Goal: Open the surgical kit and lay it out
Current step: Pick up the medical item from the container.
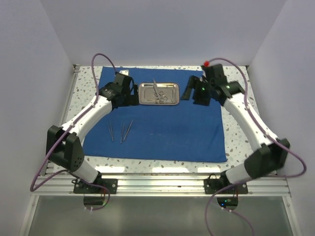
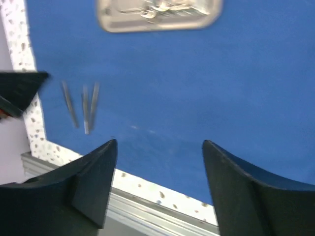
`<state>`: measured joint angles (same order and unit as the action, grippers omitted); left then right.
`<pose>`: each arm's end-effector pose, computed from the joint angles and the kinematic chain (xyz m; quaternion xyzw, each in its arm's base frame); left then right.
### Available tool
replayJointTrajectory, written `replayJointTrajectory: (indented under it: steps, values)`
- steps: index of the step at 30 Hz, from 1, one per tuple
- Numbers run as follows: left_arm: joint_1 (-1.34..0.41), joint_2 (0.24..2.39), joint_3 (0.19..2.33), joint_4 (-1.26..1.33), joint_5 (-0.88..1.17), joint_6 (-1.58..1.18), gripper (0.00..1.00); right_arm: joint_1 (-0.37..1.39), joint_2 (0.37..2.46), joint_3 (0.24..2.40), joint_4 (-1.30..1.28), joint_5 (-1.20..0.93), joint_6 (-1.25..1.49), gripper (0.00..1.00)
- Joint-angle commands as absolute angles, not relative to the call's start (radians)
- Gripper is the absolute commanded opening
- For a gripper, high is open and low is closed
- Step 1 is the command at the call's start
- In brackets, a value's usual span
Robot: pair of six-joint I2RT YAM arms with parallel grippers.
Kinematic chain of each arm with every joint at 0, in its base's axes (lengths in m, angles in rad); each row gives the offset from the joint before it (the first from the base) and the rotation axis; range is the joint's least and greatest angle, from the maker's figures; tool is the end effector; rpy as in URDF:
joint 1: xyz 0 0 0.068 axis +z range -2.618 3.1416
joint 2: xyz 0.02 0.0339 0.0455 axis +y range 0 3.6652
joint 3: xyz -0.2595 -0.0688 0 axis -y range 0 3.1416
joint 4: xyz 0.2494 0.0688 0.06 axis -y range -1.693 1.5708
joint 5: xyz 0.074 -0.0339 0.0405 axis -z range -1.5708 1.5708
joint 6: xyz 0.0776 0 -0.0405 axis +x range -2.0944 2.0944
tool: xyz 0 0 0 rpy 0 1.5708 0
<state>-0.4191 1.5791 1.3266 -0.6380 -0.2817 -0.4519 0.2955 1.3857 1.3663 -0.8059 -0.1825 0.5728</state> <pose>0.3486 -0.1317 0.2533 -0.0621 0.9325 -0.0194 0.3553 0.3065 0.1080 0.3133 0.0953 0.9231 0.2295 0.2933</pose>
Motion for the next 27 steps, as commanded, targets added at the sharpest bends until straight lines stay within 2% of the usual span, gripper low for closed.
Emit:
replayJointTrajectory:
  steps: [1, 2, 4, 7, 8, 10, 11, 13, 14, 16, 21, 27]
  values:
    - [-0.413, 1.499, 1.292, -0.64, -0.192, -0.446, 1.0, 0.405, 1.672, 1.668, -0.823, -0.089, 0.558, 0.71]
    - [-0.413, 1.485, 1.284, -0.646, -0.184, -0.449, 1.0, 0.411, 1.733, 1.804, -0.871, -0.059, 0.557, 0.69]
    - [-0.411, 1.47, 1.256, -0.66, -0.175, -0.46, 1.0, 0.417, 1.854, 1.934, -0.905, -0.031, 0.552, 0.68]
    - [-0.411, 1.425, 1.207, -0.646, -0.126, -0.46, 1.0, 0.416, 2.109, 2.251, -1.009, 0.032, 0.516, 0.6]
    - [-0.411, 1.402, 1.191, -0.64, -0.111, -0.462, 1.0, 0.416, 2.249, 2.442, -1.075, 0.047, 0.503, 0.56]
    - [-0.411, 1.379, 1.149, -0.631, -0.109, -0.485, 1.0, 0.414, 2.363, 2.613, -1.123, 0.081, 0.468, 0.49]
    - [-0.411, 1.359, 1.137, -0.632, -0.104, -0.495, 0.99, 0.411, 2.411, 2.697, -1.12, 0.087, 0.463, 0.49]
    - [-0.411, 1.339, 1.115, -0.653, -0.104, -0.528, 0.98, 0.407, 2.441, 2.663, -1.062, 0.116, 0.462, 0.5]
    - [-0.413, 1.316, 1.109, -0.661, -0.097, -0.535, 0.97, 0.402, 2.43, 2.56, -0.97, 0.124, 0.466, 0.5]
    - [-0.413, 1.272, 1.092, -0.692, -0.092, -0.549, 0.97, 0.397, 2.421, 2.485, -0.895, 0.135, 0.472, 0.5]
    - [-0.413, 1.194, 1.081, -0.805, -0.143, -0.551, 0.96, 0.396, 2.577, 2.631, -0.914, 0.14, 0.456, 0.49]
    - [-0.413, 1.137, 1.062, -0.876, -0.163, -0.584, 0.97, 0.394, 2.618, 2.551, -0.816, 0.187, 0.459, 0.47]
